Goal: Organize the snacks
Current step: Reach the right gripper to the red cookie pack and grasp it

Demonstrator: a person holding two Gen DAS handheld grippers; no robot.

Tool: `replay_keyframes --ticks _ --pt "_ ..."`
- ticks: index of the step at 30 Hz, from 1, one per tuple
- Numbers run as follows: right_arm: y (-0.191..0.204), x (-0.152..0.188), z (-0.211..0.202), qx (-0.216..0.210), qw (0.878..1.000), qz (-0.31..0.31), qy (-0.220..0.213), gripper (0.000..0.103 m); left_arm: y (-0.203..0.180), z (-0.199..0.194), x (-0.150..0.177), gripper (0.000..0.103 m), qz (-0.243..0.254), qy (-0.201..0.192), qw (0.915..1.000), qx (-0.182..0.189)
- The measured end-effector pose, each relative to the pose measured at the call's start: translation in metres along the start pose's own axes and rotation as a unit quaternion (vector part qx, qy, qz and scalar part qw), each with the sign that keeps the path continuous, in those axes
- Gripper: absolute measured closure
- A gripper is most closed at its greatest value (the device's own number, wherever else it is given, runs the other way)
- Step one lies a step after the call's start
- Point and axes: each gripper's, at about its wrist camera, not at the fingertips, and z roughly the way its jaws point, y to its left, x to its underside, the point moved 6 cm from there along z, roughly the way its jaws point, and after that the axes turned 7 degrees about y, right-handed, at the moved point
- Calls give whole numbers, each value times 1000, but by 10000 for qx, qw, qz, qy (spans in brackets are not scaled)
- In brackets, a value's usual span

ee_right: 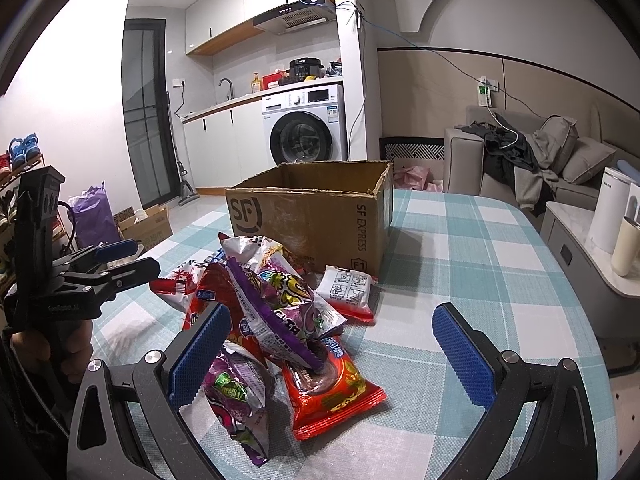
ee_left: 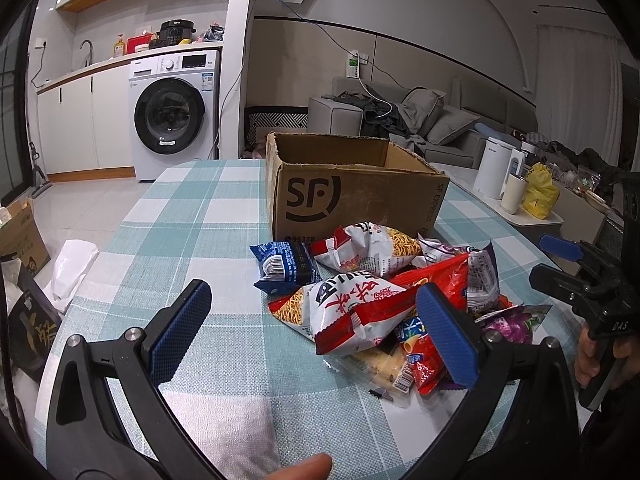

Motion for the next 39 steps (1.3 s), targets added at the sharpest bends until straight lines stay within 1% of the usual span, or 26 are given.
replay_keyframes --ticks 8,20,23,29,33,35,39 --pt "-4 0 1 69 9999 77 41 0 -2 -1 -1 1 41 12 10000 4" --pt "-9 2 7 19 9994 199 293 0 -4 1 -4 1 54 118 9999 43" --pt "-10 1 6 44 9993 197 312 0 -3 2 -5 1 9 145 9998 113" --pt "-20 1 9 221 9982 192 519 0 -4 10 -3 1 34 356 9992 168" --pt "-30 4 12 186 9967 374 701 0 -4 16 -2 1 22 498 9985 204" --pt "-34 7 14 209 9958 358 815 0 -4 19 -2 1 43 497 9986 165" --pt "-37 11 21 220 9940 294 1027 0 -3 29 -4 1 61 655 9977 155"
